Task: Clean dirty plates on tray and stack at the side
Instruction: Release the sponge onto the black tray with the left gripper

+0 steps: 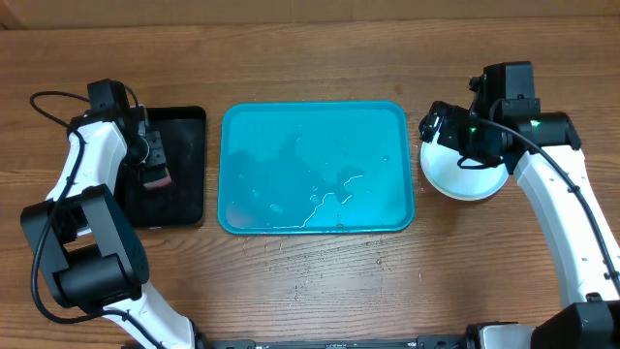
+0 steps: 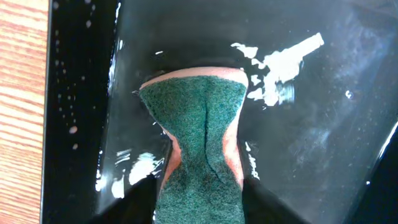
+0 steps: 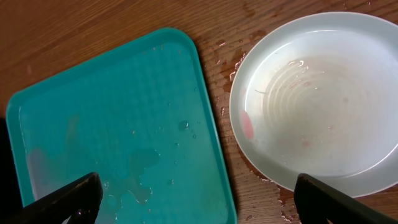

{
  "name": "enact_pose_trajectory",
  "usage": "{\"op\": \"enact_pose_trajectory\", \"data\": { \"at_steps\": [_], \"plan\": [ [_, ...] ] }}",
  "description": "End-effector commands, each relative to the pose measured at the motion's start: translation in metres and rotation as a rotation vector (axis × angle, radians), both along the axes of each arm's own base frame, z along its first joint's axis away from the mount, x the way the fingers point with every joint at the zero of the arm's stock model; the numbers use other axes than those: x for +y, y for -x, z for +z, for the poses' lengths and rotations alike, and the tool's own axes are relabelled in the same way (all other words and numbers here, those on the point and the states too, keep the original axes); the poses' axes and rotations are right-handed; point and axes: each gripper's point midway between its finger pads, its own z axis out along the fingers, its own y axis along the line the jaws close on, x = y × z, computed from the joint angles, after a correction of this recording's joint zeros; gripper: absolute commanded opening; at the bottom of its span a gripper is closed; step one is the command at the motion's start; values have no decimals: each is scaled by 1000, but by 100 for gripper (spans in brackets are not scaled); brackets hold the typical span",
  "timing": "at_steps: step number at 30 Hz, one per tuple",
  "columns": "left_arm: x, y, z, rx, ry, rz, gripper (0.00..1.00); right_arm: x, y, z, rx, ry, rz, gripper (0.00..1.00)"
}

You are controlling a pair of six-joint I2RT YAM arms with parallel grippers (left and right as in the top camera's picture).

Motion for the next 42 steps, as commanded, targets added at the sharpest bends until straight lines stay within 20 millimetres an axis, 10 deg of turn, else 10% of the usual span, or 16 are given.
{"op": "enact_pose_trajectory", "data": {
  "at_steps": [1,10,13,17,26,34,42],
  "plan": [
    [1,-2,1,8,-9,0,61,4,1,-1,1,1,23,100],
    [-8,-29,117,-119,-31,-17,61,7,-2,29,-60,-5,56,100],
    [-22,-28,162,-167,-41,-47,100,6,0,60,-120,17,94,100],
    [-41,-30,203,-251,-52,-91,100,3,13,114,-216,55,130,100],
    [-59,-31,203,-253,-49,-133,100,-11,92,197,-351,94,95,100],
    [-59,-31,203,-253,-49,-133,100,-5,167,204,-343,35,116,100],
    [-59,-31,203,-252,-49,-133,100,-13,187,189,-254,70,105,100]
  ]
}}
